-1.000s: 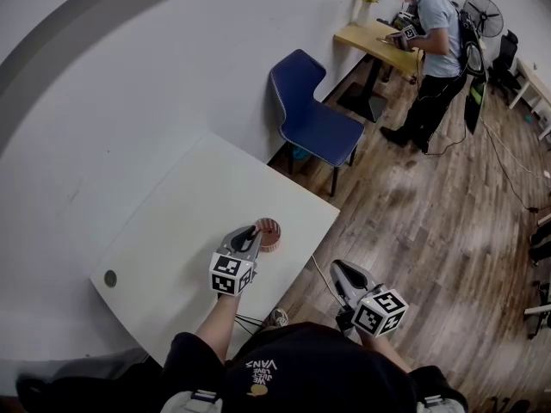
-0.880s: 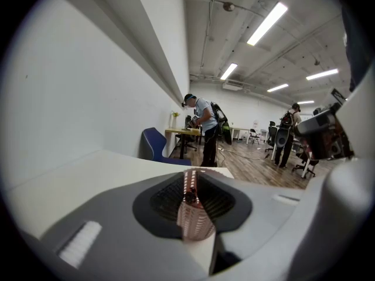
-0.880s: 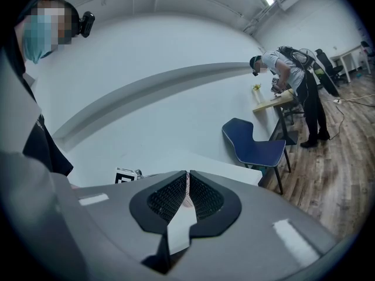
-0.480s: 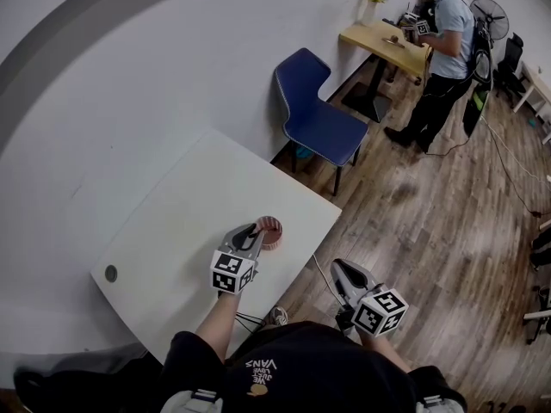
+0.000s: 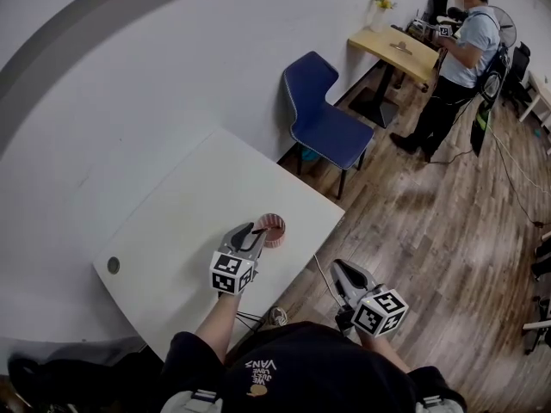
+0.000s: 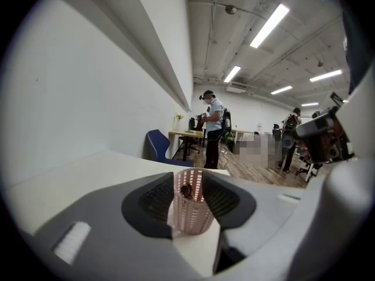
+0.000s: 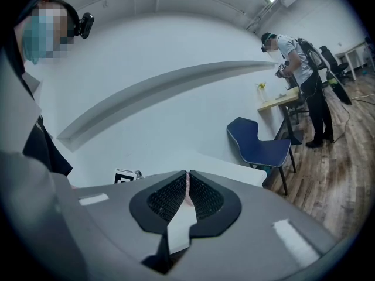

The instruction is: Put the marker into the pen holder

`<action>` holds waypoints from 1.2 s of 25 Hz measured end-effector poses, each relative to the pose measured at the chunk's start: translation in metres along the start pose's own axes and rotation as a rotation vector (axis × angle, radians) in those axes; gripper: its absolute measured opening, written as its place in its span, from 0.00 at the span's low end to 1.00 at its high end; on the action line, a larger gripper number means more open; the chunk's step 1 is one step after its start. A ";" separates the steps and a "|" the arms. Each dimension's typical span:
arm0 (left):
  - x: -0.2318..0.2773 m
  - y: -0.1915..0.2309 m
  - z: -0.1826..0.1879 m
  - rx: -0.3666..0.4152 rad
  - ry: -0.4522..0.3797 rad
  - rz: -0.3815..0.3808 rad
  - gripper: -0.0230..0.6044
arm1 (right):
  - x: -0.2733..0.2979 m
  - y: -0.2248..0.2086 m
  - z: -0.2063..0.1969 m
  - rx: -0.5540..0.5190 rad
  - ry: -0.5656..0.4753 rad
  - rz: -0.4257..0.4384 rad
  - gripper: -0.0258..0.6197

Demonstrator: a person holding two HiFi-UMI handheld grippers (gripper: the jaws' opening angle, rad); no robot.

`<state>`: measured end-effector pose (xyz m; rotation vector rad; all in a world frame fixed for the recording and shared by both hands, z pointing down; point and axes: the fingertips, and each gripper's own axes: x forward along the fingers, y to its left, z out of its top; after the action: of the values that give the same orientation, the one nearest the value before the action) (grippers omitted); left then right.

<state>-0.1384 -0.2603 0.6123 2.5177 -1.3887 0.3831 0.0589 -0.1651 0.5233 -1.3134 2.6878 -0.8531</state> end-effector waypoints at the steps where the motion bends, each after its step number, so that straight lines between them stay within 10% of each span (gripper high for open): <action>1: -0.002 0.000 0.001 -0.003 -0.006 0.006 0.29 | -0.001 0.001 0.000 -0.001 0.000 0.003 0.04; 30: -0.113 -0.059 0.048 -0.036 -0.227 0.228 0.30 | -0.049 0.019 -0.006 -0.057 0.065 0.187 0.04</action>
<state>-0.1411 -0.1563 0.5239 2.4412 -1.7576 0.1120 0.0750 -0.1166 0.5091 -1.0391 2.8483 -0.8180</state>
